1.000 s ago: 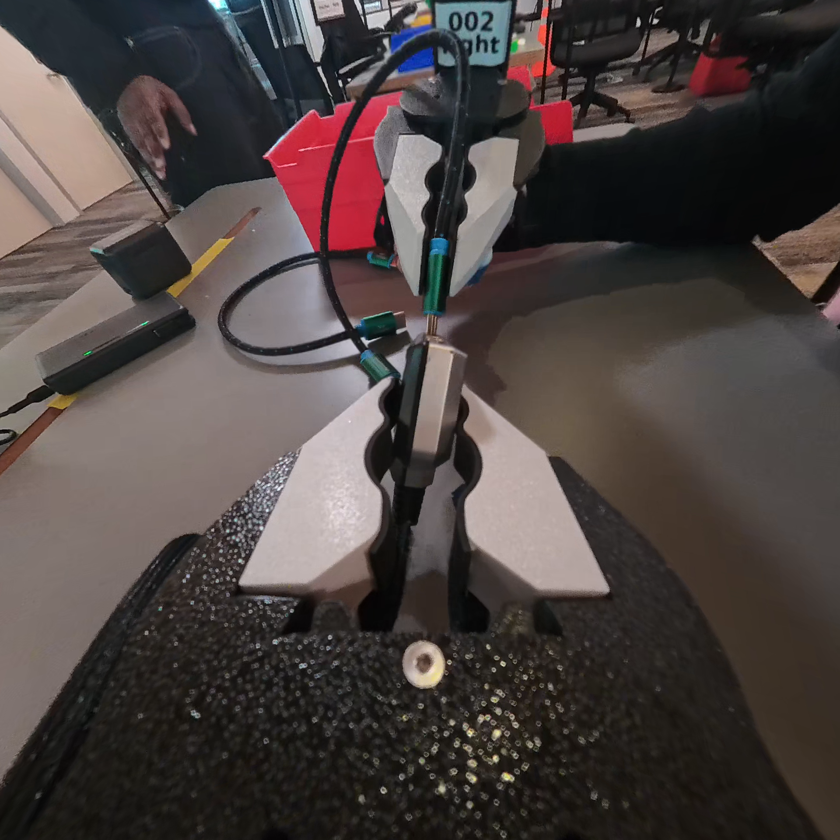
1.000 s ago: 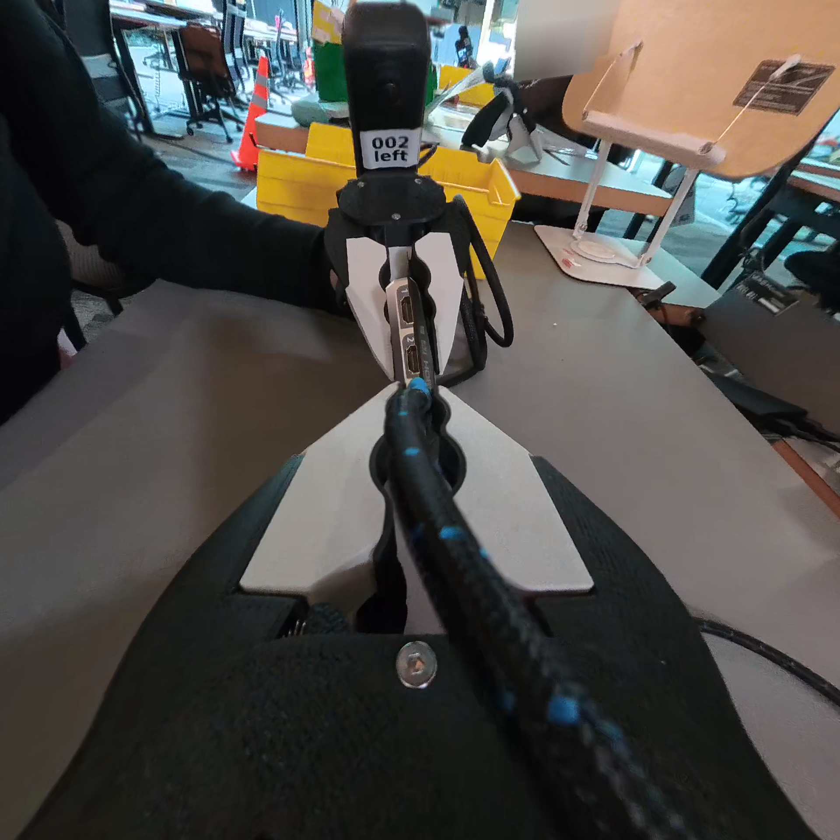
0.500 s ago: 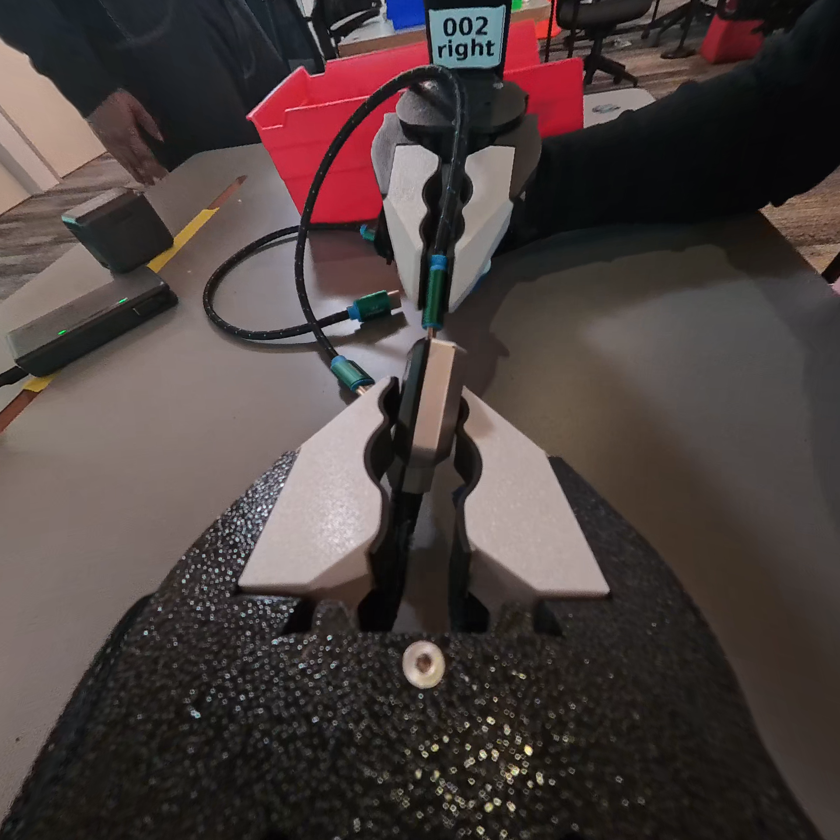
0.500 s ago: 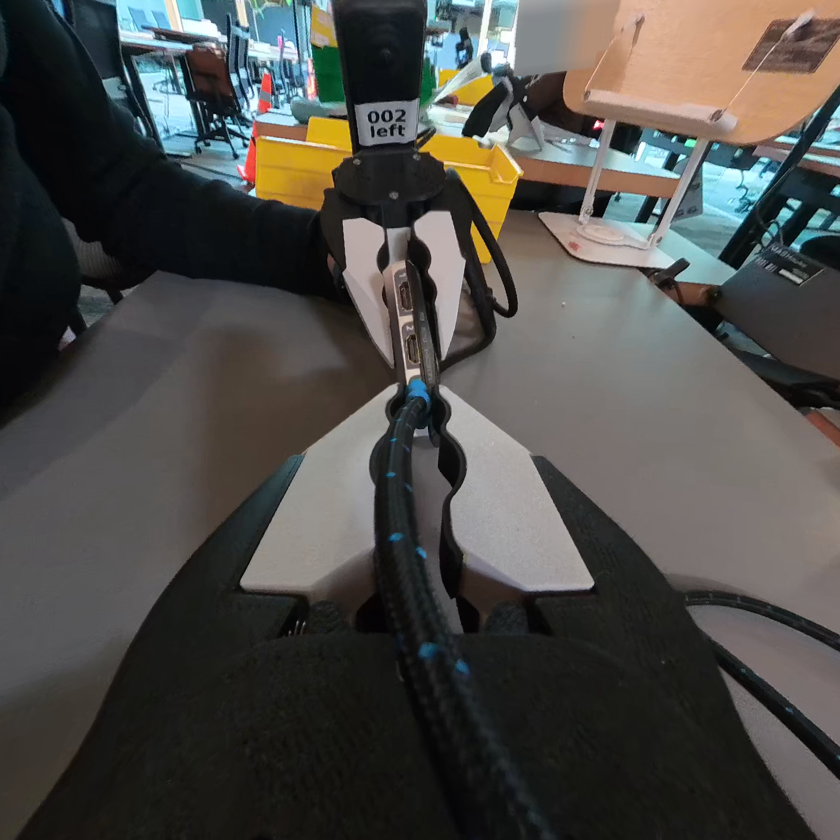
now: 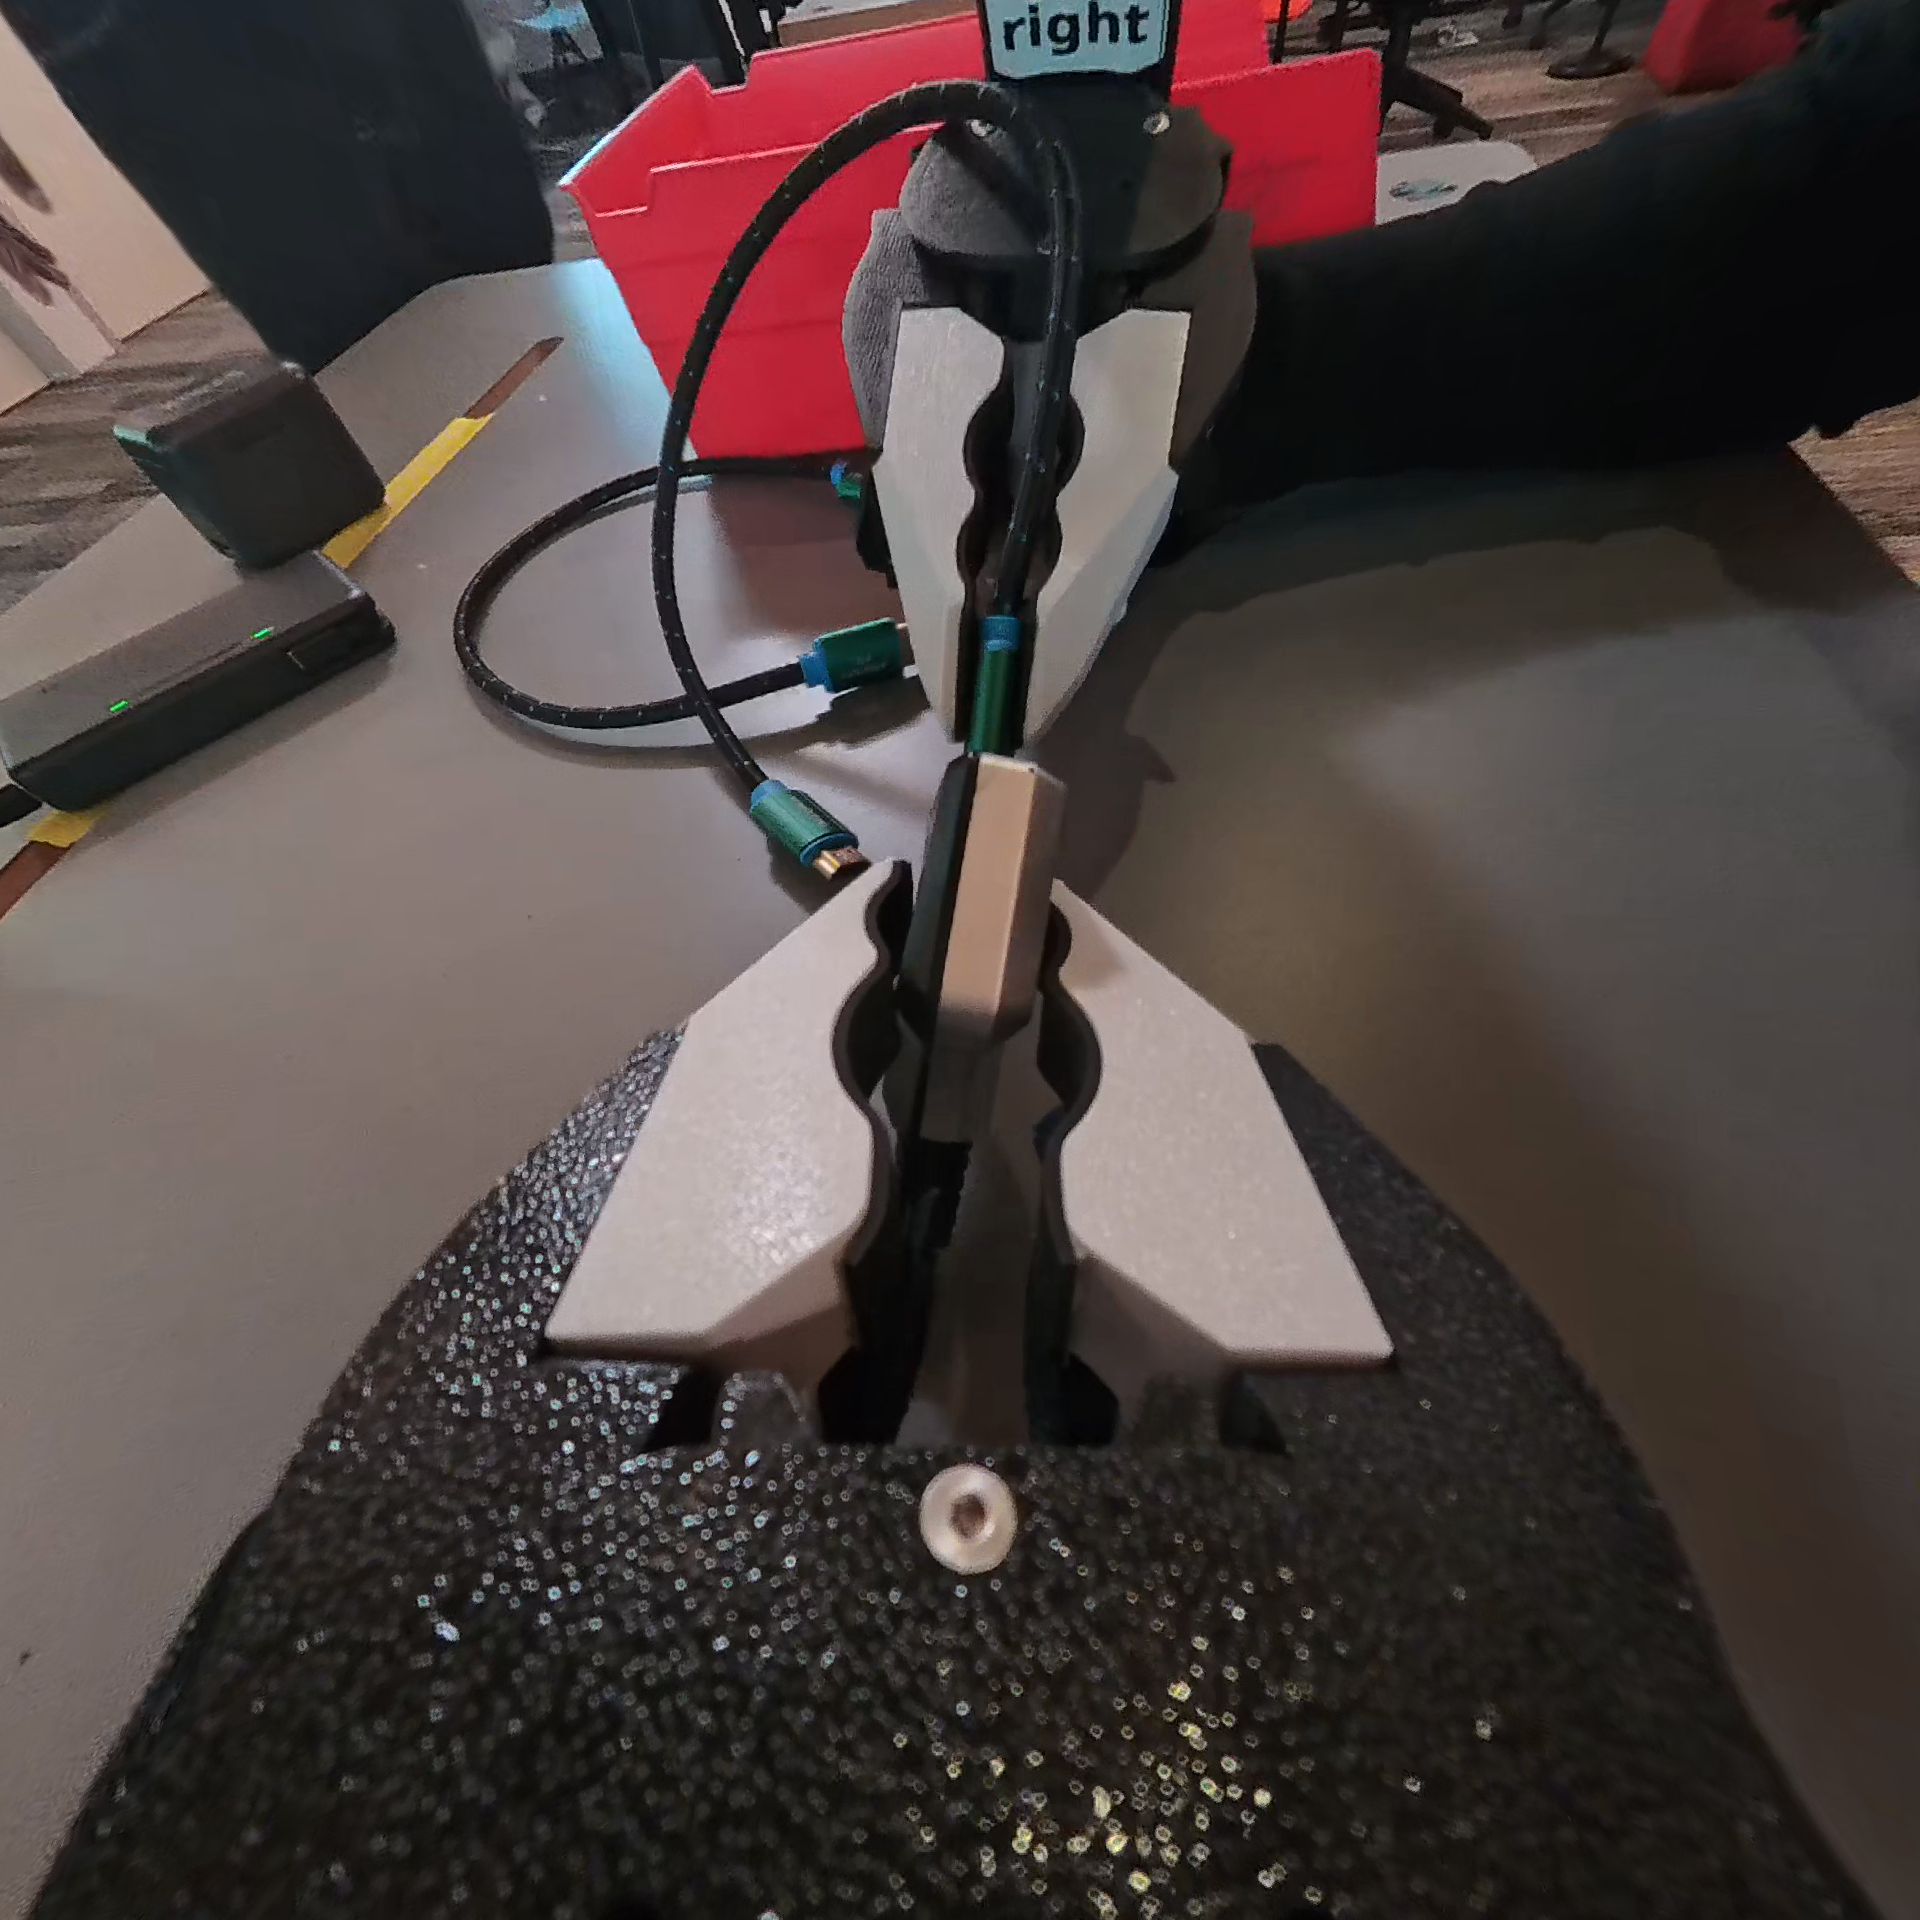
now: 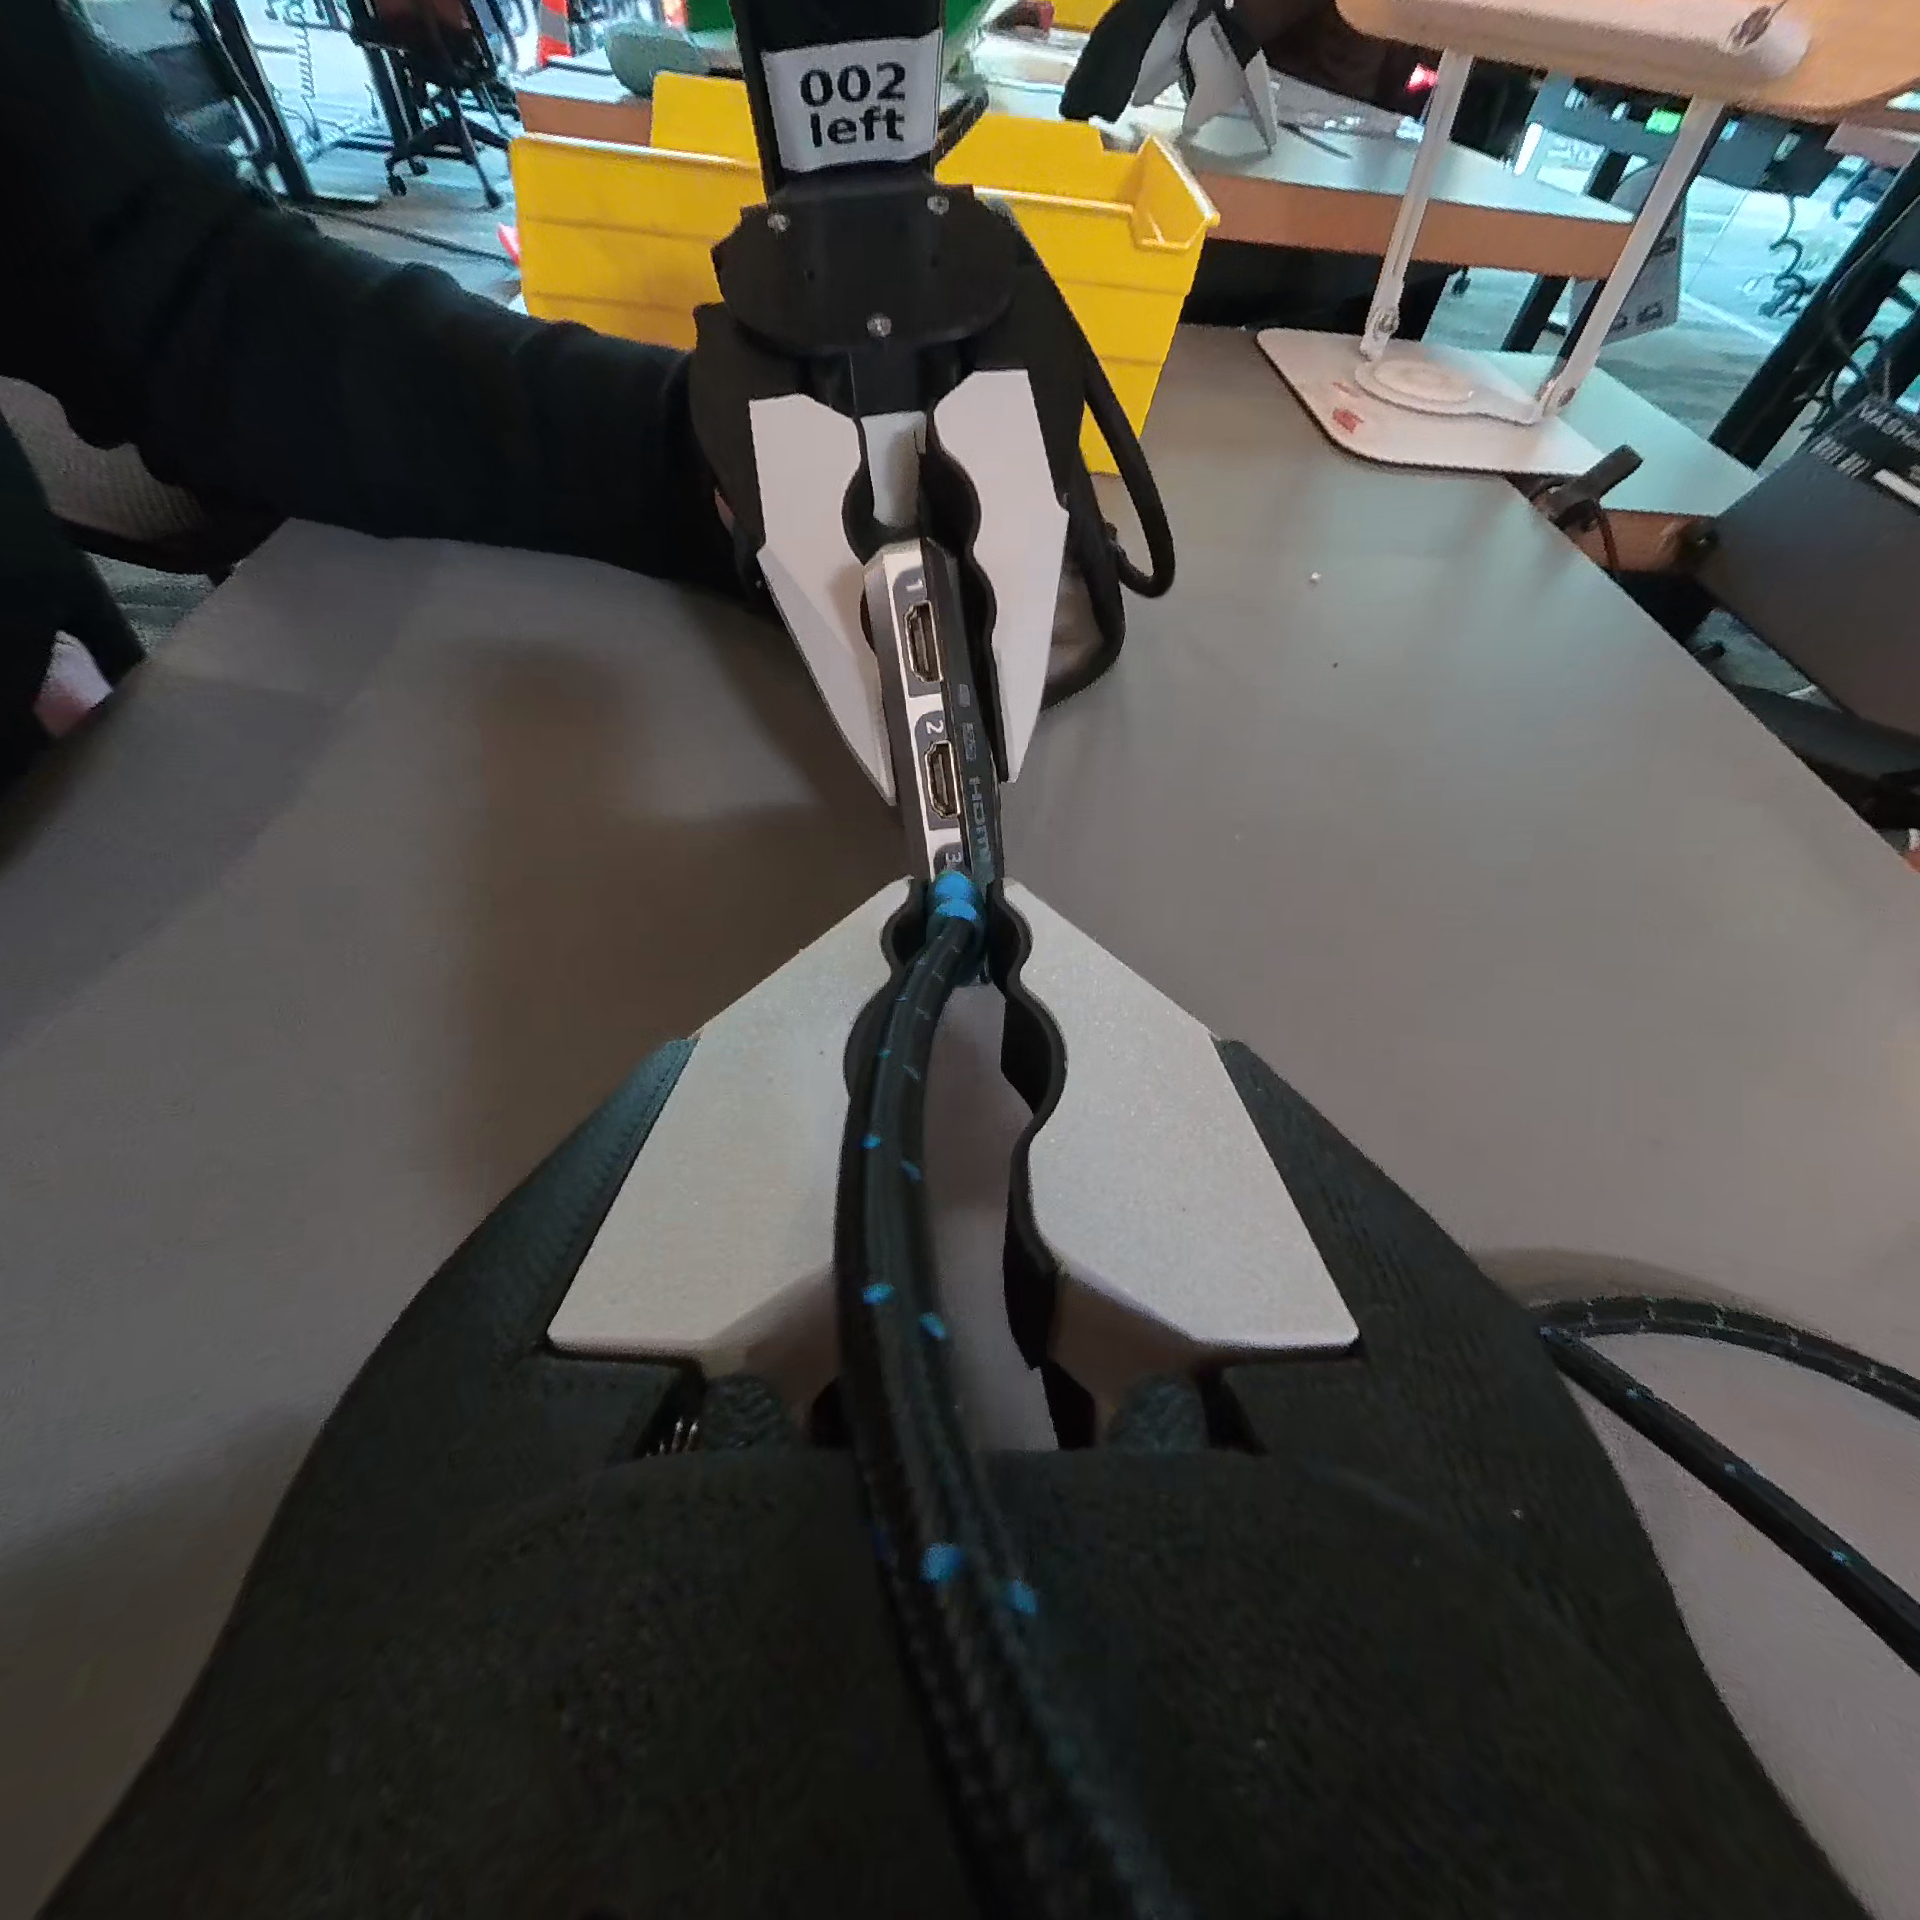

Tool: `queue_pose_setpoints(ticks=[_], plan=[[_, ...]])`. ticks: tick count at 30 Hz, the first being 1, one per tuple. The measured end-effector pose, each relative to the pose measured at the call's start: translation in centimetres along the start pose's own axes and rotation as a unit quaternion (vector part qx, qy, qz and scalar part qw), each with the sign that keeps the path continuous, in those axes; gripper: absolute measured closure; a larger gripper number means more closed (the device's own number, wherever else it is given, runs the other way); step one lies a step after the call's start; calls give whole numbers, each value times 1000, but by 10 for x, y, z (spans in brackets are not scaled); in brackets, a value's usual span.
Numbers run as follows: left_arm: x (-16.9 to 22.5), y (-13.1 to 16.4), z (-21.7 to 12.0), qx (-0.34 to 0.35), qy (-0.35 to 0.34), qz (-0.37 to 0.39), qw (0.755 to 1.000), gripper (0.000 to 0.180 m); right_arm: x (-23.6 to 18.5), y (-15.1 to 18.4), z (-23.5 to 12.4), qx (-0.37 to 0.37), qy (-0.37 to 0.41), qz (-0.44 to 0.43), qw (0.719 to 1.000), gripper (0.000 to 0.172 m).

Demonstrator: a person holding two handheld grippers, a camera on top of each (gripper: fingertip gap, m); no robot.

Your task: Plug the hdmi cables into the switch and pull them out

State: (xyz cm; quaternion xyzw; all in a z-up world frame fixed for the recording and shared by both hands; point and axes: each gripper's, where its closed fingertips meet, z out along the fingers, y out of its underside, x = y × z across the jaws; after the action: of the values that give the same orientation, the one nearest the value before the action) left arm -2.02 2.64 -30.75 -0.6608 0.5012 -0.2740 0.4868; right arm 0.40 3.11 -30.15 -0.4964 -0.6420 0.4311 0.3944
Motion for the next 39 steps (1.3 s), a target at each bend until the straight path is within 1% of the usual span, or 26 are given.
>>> queue_pose_setpoints(ticks=[17, 25, 32, 35, 37, 39], plan=[[-4, -1, 1, 9, 5, -26, 1000, 160, 5, 0, 0, -1, -13, 31, 999, 161], [-4, 0, 2, 8, 9, -29, 1000, 161, 6, 1, 1, -3, -29, 68, 997, 161], [-5, -1, 2, 15, 1, -31, 999, 158, 6, 1, 2, -2, -25, 62, 998, 161], [-7, 5, 7, -11, -8, -40, 999, 150, 6, 1, 2, -3, -22, 59, 998, 161], [-7, 9, 9, -21, -8, -43, 999, 156, 5, 1, 2, -2, -26, 60, 998, 161], [-6, 9, 9, -24, -3, -44, 999, 157, 5, 1, 2, -2, -27, 61, 998, 161]])
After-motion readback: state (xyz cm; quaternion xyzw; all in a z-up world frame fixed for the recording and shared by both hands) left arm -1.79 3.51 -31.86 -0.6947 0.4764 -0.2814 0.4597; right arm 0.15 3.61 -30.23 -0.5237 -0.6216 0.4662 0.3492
